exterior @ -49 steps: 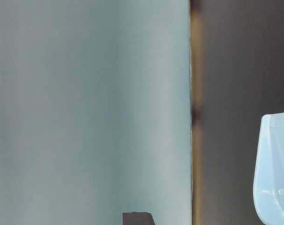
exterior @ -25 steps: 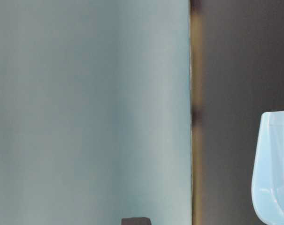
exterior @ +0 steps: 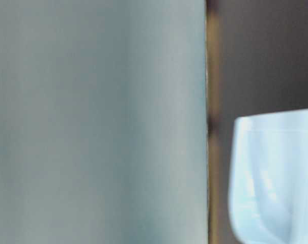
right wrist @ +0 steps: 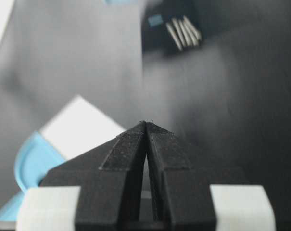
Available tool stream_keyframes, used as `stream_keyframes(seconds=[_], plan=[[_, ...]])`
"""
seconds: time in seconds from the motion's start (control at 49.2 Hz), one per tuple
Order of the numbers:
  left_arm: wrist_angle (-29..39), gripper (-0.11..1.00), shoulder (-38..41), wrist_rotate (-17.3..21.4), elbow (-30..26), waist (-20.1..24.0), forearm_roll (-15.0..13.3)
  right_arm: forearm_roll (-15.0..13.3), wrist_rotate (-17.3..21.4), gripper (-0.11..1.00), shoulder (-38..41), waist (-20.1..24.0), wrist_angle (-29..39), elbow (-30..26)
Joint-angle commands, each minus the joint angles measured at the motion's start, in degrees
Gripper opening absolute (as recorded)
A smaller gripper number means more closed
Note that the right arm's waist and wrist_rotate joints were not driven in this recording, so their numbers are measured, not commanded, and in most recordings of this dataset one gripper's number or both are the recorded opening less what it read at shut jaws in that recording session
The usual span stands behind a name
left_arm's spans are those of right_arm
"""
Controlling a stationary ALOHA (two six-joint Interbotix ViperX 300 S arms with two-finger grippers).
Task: Hold the dustpan with the left arm, while a human hand uses a hand brush to gather screws into the dustpan.
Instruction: 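Close the left gripper on the dustpan handle and hold it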
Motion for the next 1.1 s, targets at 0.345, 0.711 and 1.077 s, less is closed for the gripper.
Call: stream_keyframes(seconds=[0.345,0.711,1.077], plan=[[12.6,0.29,-12.0,-0.3,0.3,-0.2,0.2,1.1,-0.1,0.0,-0.6,0.0,27.0,1.1],[12.2,0.29,-12.0,0.2,1.4,-0.4,0.2,1.5,-0.1,0.0,-2.3,0.0,28.8,1.1],[11.9,0.29,-5.7,1.6,2.3,0.9,0.2,1.5,0.0,0.0,-2.4,-0.1,28.9,1.1]])
